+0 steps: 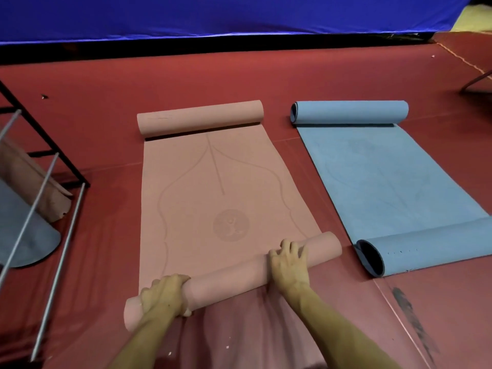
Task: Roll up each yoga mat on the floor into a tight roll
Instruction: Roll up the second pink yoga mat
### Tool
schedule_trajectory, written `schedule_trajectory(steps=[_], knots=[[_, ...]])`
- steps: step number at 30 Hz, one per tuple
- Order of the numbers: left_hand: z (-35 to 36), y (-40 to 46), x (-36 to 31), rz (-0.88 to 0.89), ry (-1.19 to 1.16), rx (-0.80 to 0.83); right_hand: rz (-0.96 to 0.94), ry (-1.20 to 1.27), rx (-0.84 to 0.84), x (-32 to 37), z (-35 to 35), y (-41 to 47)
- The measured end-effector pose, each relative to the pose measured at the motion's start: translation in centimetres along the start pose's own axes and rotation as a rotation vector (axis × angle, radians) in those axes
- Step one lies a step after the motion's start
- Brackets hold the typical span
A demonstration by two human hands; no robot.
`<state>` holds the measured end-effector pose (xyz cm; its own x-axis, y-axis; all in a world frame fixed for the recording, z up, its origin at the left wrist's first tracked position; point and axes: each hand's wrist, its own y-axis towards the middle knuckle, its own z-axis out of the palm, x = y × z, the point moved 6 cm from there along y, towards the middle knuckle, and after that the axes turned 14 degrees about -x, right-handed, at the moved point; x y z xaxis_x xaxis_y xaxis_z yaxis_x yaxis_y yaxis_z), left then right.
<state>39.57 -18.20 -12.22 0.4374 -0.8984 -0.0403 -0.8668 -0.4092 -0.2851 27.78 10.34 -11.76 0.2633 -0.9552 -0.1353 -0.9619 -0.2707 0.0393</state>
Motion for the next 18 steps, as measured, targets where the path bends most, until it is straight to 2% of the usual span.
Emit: schedule_trajectory(steps=[4,9,13,15,18], knots=[[-0.2,0.3,0.1,-0.044,0.015,-0.046,-0.024,0.045,-0.009,-0.1,0.3,-0.2],[-0.4,0.0,0.6,-0.084,-0.08,-0.166,-0.007,0.044,-0.008,0.2,0.2,0.4],[-0.7,0.8,0.7,-0.088,-0.13,-0.139,-0.087,0.055,-0.001,0.6,0.2,1.0],[-0.6,1.5,0.8,-0.099,-0.137,-0.116,-0.083,0.032,0.027,0.5,0.6,1.0],[-0.5,2.0,0.8,-0.098,-0.081,-0.144,-0.049,0.058,-0.019,0.2,0.7,1.1]])
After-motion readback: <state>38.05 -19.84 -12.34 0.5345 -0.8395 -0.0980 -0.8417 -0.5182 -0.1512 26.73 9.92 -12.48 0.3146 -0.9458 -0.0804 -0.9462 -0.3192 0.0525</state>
